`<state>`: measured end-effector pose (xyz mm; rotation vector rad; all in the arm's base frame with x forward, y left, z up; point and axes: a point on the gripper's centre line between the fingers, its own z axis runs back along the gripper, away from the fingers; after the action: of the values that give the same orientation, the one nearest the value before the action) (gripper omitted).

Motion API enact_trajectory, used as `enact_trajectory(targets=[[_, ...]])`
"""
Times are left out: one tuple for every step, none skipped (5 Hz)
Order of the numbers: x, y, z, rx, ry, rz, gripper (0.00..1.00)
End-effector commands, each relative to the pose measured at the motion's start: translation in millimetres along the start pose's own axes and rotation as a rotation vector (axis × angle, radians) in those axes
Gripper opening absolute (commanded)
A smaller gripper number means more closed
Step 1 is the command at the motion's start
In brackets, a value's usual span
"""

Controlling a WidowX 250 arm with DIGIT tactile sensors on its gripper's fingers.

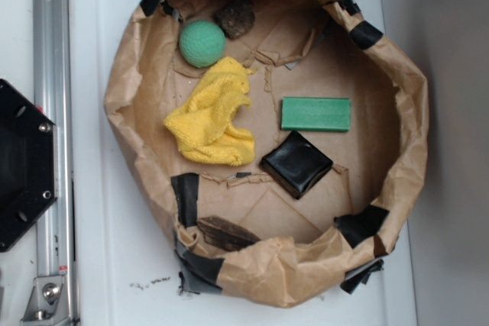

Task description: Grab the black box.

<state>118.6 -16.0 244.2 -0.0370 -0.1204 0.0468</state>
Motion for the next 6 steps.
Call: enact_trajectory(targets=[[0.0,0.0,0.0,0.000,0.000,0.000,1.00],[48.6,15.1,-20.6,0.097,-0.053,-0.132,1.00],[97.9,18.7,-40.9,0.116,-0.077,-0.197,1.00],[142.5,12.5,-93.9,0.048,-0.086,-0.335,1.00],[142.5,12.5,-93.9,0.048,-0.086,-0.335,1.00],[142.5,12.5,-93.9,0.048,-0.086,-0.335,1.00]])
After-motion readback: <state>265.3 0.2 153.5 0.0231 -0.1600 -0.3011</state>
